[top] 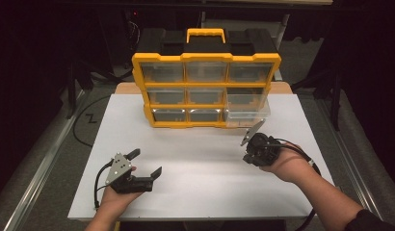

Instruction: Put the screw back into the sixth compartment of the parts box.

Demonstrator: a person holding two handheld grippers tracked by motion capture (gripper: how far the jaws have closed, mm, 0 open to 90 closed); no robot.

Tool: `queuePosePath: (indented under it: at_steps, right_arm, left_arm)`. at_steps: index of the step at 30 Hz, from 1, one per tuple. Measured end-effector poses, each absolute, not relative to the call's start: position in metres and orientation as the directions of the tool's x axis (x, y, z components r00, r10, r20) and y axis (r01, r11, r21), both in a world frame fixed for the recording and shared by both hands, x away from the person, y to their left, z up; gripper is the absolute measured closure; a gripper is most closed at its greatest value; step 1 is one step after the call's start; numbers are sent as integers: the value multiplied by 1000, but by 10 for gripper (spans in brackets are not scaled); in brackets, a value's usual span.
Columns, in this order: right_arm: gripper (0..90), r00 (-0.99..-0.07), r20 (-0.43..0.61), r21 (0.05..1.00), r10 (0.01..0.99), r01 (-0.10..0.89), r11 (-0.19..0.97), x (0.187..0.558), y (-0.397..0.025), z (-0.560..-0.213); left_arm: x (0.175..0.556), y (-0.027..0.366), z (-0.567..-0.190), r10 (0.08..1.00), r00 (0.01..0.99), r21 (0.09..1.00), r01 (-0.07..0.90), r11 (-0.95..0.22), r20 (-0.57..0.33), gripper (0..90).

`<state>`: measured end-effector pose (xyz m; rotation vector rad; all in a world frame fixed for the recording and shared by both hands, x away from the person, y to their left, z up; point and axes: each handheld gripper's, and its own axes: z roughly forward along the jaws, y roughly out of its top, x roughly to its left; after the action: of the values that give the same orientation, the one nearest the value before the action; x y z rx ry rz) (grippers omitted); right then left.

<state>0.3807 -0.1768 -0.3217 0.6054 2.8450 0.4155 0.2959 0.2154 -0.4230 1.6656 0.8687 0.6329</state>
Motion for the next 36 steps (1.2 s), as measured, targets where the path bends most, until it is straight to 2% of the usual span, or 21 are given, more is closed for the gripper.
queuePosePath:
  at_steps: [36]
  right_arm:
    - [896, -889, -162, 312, 429, 367, 877, 393, -178, -269]
  left_arm:
    - [296, 216, -423, 809, 587, 967, 221, -126, -29, 23]
